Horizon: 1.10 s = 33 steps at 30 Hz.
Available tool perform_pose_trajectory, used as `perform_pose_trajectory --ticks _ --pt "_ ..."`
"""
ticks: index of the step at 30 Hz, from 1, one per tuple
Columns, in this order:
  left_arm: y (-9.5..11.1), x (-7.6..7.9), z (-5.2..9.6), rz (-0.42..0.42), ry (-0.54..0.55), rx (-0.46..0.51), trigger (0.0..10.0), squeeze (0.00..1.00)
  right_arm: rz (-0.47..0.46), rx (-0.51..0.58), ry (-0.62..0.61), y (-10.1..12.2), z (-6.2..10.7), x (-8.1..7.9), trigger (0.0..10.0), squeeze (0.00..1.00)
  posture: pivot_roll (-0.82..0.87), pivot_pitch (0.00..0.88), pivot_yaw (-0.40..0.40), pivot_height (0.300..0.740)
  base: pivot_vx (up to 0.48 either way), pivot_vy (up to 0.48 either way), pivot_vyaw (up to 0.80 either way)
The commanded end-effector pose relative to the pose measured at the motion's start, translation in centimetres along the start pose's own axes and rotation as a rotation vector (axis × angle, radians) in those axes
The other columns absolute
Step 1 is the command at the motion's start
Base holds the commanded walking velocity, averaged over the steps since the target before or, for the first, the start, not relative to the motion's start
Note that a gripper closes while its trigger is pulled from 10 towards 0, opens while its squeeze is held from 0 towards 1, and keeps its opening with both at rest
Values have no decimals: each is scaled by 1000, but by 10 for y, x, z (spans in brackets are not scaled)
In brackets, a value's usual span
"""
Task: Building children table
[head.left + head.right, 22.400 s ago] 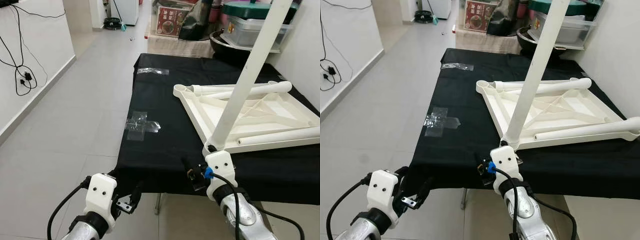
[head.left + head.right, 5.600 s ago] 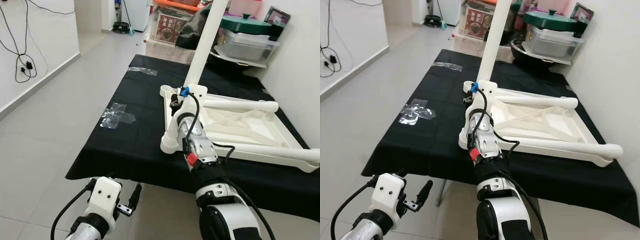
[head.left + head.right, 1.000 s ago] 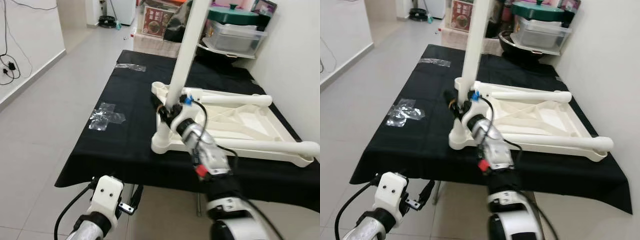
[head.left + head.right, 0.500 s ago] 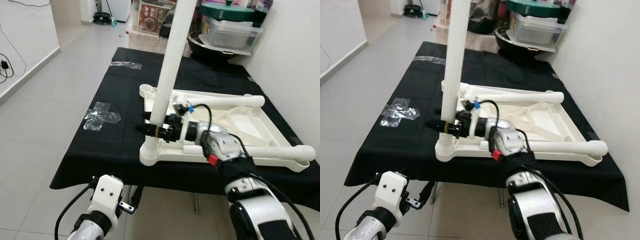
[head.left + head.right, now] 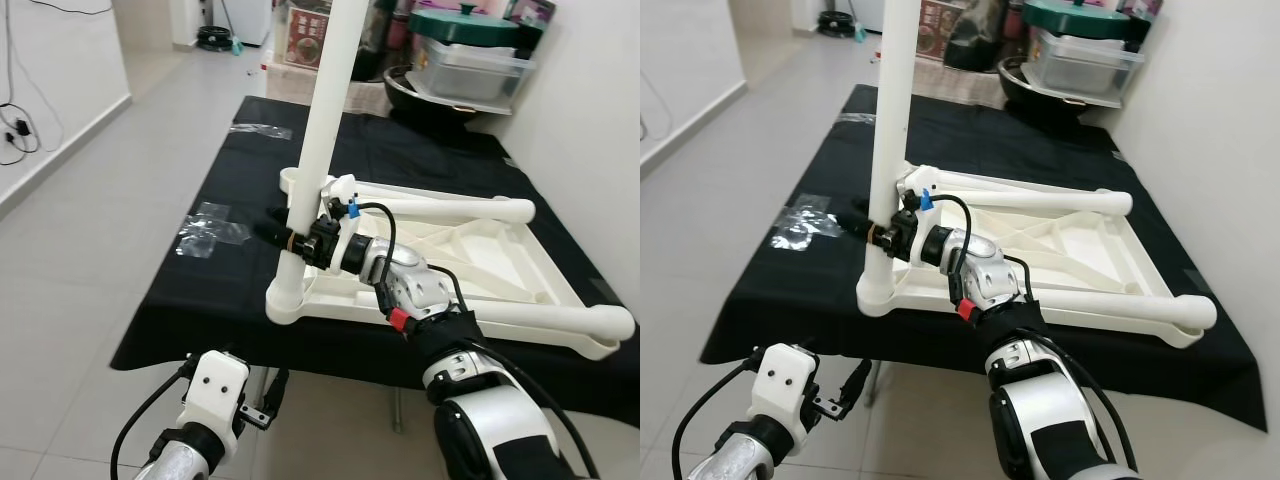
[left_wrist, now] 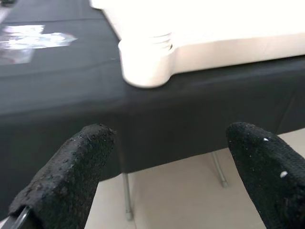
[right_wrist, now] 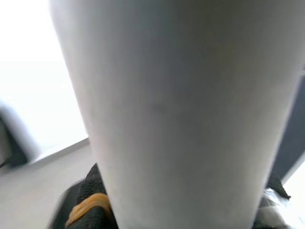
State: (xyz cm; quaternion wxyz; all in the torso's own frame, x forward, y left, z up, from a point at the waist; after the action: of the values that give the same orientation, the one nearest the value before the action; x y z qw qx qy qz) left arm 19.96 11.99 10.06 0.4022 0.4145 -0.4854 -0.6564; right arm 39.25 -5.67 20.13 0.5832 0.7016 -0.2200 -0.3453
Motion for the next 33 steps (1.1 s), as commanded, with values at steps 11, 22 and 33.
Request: perform_pose_trajectory --ticks 11,22,33 --pt "-1 2 0 -3 -5 -4 10000 0 -166 87 -961 -19 48 44 0 0 136 38 -162 740 0 0 0" --pt "-1 2 -1 1 -5 -3 10000 0 -237 174 -437 -3 8 -4 10000 0 131 39 -165 740 0 0 0" --pt "-1 2 -1 1 -6 -2 10000 0 -122 -34 297 2 25 -10 10000 0 134 39 -166 740 0 0 0"
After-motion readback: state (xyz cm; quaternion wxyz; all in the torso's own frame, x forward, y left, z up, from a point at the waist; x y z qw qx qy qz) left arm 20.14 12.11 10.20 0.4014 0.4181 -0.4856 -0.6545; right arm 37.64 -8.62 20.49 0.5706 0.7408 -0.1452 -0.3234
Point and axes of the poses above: a point about 5 cm out from each wrist's last joint towards the gripper, its own z axis pointing back from the gripper into the wrist, its own y axis along the axis of the wrist's last joint, x = y × z, the point moved 1 cm from there along -z, pointing out of the wrist towards the gripper, and after that the axes turned 5 degrees about -z, right-handed, at the moved point
